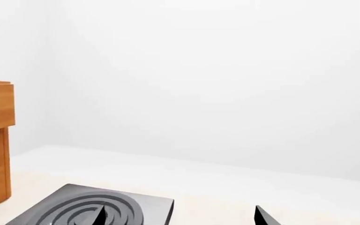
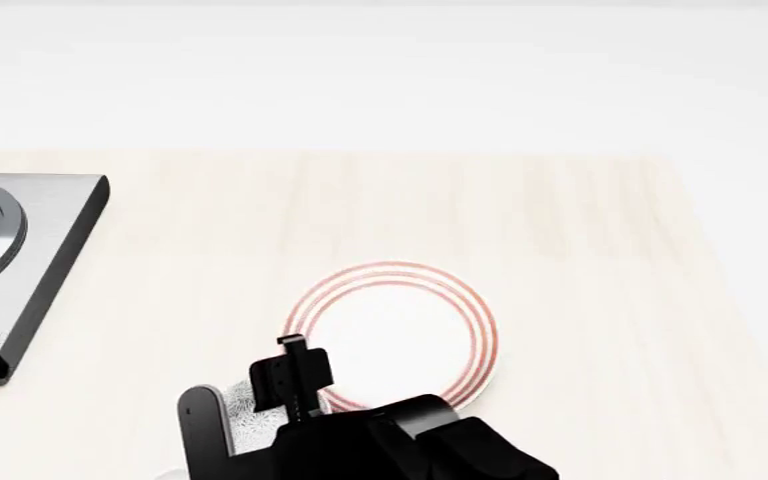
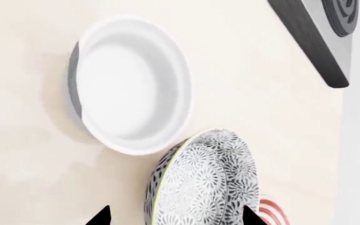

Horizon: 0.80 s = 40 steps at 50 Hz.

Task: Pick the akita bowl between the plate and the ramekin and place it on the plate.

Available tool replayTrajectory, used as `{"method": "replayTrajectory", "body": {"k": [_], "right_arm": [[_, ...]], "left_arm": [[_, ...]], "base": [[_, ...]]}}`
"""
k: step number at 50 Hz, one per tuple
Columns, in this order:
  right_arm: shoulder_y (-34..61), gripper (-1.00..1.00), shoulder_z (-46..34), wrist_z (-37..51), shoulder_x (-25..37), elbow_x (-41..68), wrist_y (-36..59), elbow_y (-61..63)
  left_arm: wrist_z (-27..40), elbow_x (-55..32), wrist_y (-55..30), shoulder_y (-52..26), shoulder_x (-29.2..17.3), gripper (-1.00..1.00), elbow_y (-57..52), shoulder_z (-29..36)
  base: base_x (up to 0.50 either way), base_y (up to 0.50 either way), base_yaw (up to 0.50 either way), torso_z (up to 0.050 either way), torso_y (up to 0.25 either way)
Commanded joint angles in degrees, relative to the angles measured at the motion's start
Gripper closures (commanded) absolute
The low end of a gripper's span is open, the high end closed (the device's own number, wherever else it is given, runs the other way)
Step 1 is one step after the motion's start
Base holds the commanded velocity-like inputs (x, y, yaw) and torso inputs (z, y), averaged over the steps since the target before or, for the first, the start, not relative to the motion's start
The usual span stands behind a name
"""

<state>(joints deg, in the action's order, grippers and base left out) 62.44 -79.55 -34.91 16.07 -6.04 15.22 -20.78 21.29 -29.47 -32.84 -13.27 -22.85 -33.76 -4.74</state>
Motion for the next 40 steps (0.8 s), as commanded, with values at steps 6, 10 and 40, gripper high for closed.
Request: {"method": "replayTrajectory", "body": {"k": [6,10,40], "right_arm": [[-1.3,-1.0,-1.7,-0.7,-1.2,0.1,-0.5,-2.3],[-1.5,-1.0,-2.1,-0.2,-1.4,-0.4,-1.5,-3.8],[-0.5,1.0,-2.8,1.1,-1.0,-2.2,-2.1,-3.6]], "left_arm": [[0.1,-0.3,0.3,0.3,-0.2,-1.0,0.1,-0.2],[0.2,-0.4,0.3,0.3,-0.3,-1.0,0.0,-0.3],[0.5,-0.9,0.5,0.1,-0.7,-1.0,0.3,-0.2]], "base": [[0.0,0.0,0.0,0.0,0.0],[0.0,0.0,0.0,0.0,0.0],[0.0,0.0,0.0,0.0,0.0]]}}
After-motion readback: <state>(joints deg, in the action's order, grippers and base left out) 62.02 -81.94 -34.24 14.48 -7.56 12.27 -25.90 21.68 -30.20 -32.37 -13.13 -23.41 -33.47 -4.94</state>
